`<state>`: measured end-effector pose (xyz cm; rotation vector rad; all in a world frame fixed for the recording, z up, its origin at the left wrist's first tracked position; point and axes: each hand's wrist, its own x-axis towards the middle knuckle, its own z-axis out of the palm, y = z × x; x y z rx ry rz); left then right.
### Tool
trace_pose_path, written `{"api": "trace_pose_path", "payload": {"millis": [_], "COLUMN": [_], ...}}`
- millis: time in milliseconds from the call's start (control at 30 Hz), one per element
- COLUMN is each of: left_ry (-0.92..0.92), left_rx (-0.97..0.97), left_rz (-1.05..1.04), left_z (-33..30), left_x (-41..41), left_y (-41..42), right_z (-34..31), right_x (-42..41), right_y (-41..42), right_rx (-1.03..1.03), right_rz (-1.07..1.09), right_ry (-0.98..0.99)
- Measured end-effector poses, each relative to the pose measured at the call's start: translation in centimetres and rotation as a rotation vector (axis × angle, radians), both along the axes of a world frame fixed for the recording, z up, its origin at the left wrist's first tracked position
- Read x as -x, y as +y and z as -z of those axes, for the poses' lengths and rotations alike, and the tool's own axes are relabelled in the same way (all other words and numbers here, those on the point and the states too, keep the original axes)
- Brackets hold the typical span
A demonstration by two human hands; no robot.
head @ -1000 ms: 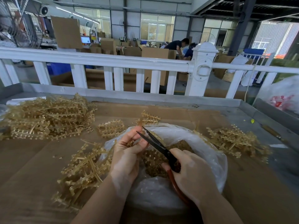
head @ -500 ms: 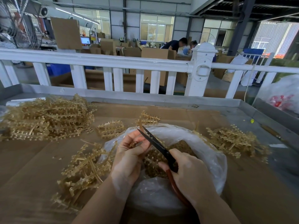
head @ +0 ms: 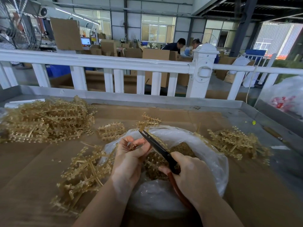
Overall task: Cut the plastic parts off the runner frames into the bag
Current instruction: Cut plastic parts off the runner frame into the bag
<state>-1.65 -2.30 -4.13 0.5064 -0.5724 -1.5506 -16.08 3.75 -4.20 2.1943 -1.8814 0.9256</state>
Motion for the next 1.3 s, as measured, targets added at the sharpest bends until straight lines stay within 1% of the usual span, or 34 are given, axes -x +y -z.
{"api": "trace_pose_path", "payload": {"millis": [400, 667, 1000, 1100, 1200, 1300], "left_ry": [-0.028, -0.139, -0.085, -0.111, -0.167, -0.186], "left_rx": [-0.002, 0.045, 0.045, 0.044, 0.037, 0.031], "left_rz": [0.057, 0.081, 0.097, 0.061, -0.036, -0.094], "left_z": [0.1, 0.1, -0.1, 0.1, 0.3, 0.3], "left_x": [-0.2, 0.0, 0.0, -0.1, -0.1, -0.1], "left_y": [0.0, 0.4, 0.7, 0.6, 0.3, 0.1], "right_z": [0.1, 0.6, 0.3, 0.4, 0.6, 0.9], "right_x": [0.0, 0.3, 0.3, 0.3, 0.2, 0.3], "right_y": [0.0, -0.2, -0.1, -0.1, -0.1, -0.2], "right_rx": [0.022, 0.029, -0.002, 0.005, 0.046, 0.068], "right_rz": [-0.008, 0.013, -0.023, -0.011, 0.048, 0.089], "right_ry": [-0.005, -0.017, -0.046, -0.021, 0.020, 0.004]}}
